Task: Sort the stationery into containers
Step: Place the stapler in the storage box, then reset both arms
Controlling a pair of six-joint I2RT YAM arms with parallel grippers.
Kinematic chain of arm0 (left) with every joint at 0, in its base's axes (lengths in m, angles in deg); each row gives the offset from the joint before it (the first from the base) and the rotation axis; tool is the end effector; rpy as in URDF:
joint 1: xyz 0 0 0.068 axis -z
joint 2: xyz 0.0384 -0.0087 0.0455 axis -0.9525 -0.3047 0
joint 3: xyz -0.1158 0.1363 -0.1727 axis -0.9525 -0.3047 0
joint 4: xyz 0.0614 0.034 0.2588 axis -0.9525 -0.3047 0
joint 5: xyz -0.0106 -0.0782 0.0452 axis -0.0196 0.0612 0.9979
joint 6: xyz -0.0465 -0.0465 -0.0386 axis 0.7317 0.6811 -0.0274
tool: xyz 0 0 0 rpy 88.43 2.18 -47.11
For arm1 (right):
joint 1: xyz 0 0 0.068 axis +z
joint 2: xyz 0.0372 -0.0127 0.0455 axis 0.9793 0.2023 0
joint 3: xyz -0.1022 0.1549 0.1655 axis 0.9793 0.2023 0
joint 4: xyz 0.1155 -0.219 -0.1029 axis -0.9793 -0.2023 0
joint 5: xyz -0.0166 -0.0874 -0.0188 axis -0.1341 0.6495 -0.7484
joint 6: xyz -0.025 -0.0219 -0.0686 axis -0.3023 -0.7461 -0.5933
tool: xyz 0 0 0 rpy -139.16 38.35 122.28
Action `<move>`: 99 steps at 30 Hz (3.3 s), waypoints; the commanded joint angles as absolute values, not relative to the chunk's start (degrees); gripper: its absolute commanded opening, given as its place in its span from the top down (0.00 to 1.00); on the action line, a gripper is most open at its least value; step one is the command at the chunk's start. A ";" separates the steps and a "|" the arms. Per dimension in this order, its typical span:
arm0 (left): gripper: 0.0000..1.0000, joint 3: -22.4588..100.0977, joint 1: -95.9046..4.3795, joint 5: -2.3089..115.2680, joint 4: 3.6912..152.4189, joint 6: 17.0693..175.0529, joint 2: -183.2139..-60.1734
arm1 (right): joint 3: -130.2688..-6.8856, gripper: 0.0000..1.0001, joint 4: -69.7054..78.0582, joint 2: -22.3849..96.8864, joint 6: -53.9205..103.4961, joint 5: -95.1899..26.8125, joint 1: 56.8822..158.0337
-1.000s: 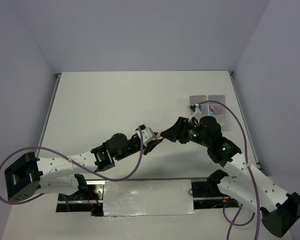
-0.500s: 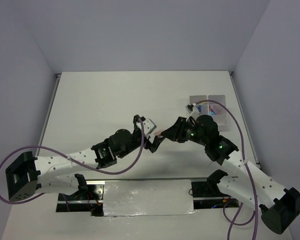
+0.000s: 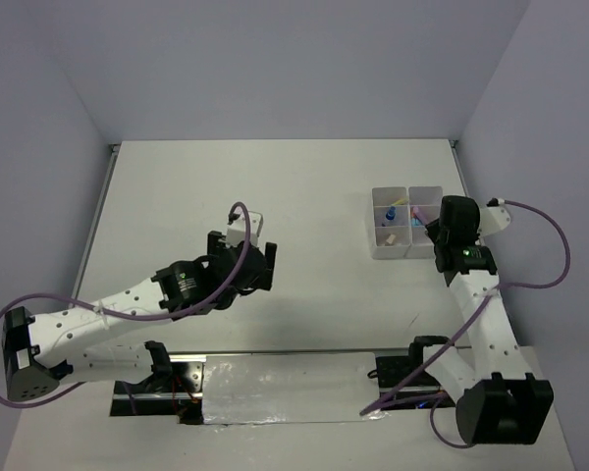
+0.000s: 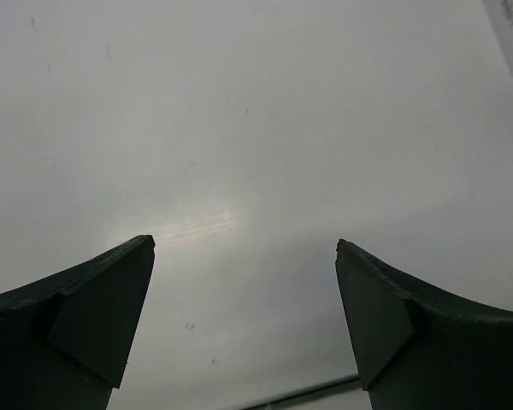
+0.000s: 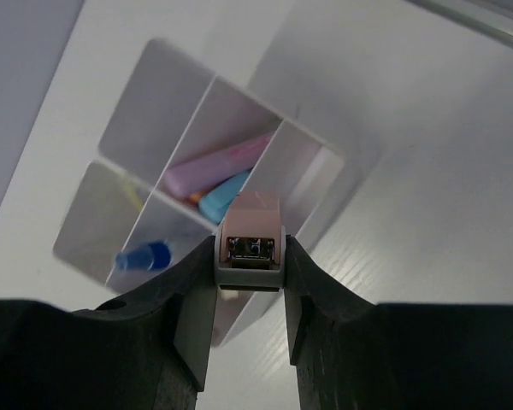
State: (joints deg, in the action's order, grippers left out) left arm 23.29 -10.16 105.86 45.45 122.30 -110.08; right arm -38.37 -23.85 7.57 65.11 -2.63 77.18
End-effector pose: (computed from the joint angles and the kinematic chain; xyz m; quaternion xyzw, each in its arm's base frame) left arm 0.1636 -0.2181 0.2811 0.0254 0.8541 -0.1134 0.5070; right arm 0.2368 -0.0310 0.2581 0.4422 0.7510 0.0088 0.4904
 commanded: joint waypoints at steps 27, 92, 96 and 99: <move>0.01 19.82 -9.07 104.11 29.55 125.35 -94.90 | -39.97 0.99 -14.66 25.87 77.65 0.43 70.95; 0.01 35.30 -40.27 112.64 26.83 116.47 -87.44 | -61.49 0.00 -46.27 -23.16 27.91 -18.72 92.83; 0.01 28.98 -40.27 110.72 29.27 114.98 -76.98 | -62.99 0.00 -50.51 -25.81 26.85 -18.64 92.83; 0.01 22.57 -40.27 107.47 32.70 113.66 -71.79 | -61.50 0.00 -50.51 -28.36 27.55 -17.94 92.92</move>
State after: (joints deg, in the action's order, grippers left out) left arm 27.07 -40.06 109.71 29.21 116.03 -73.64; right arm -61.32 -47.26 -26.86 28.78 -18.34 92.61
